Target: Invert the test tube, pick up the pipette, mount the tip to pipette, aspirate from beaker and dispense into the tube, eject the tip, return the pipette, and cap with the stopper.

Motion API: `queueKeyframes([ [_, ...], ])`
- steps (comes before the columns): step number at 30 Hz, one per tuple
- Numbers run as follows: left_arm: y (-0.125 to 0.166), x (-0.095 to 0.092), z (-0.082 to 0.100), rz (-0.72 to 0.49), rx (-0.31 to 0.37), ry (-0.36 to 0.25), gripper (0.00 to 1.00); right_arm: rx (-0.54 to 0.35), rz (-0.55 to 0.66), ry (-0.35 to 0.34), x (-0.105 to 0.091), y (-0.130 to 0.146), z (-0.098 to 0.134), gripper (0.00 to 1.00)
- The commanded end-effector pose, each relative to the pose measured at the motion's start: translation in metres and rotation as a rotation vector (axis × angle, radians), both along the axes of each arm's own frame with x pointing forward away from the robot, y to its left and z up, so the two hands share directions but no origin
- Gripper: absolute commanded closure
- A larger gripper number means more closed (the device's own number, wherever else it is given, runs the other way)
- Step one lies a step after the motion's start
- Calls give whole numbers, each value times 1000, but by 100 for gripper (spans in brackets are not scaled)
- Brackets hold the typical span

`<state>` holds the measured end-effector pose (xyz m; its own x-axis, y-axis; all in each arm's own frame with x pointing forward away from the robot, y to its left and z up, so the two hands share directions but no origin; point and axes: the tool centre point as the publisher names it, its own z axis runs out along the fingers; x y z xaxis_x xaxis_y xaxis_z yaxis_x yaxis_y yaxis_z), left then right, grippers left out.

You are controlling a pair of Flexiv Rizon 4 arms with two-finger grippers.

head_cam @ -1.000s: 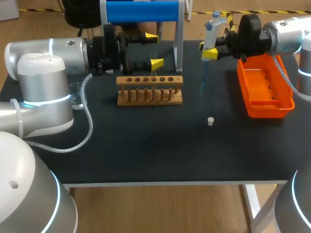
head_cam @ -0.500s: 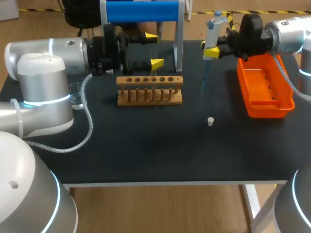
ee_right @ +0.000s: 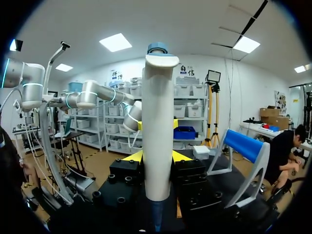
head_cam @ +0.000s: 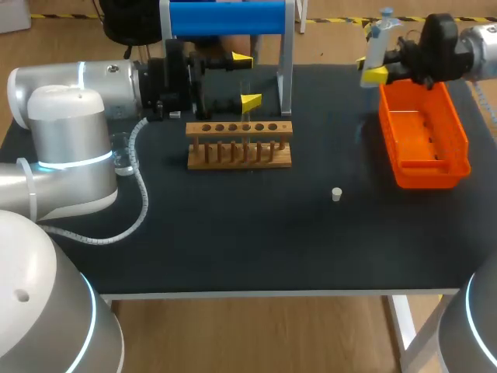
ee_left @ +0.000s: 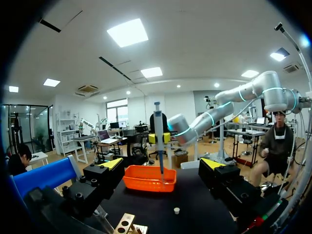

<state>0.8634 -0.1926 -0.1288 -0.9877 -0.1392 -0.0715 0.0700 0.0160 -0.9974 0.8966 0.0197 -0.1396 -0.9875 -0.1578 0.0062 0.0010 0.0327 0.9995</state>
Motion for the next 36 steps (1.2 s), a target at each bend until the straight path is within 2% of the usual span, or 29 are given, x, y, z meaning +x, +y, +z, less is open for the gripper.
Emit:
queueKeyframes([
  [1,0,0,-1,0,-2,-1,0,-7,-21,-5,3,-28,2,100],
  [8,0,0,-1,0,-2,-1,0,-10,-55,-9,18,-65,2,100],
  [22,0,0,-1,0,-2,-1,0,1,-109,-19,33,-124,3,100],
  [28,0,0,-1,0,-2,-1,0,24,-129,-18,38,-142,2,100],
  [36,0,0,-1,0,-2,-1,0,37,-100,-13,39,-152,-1,100],
])
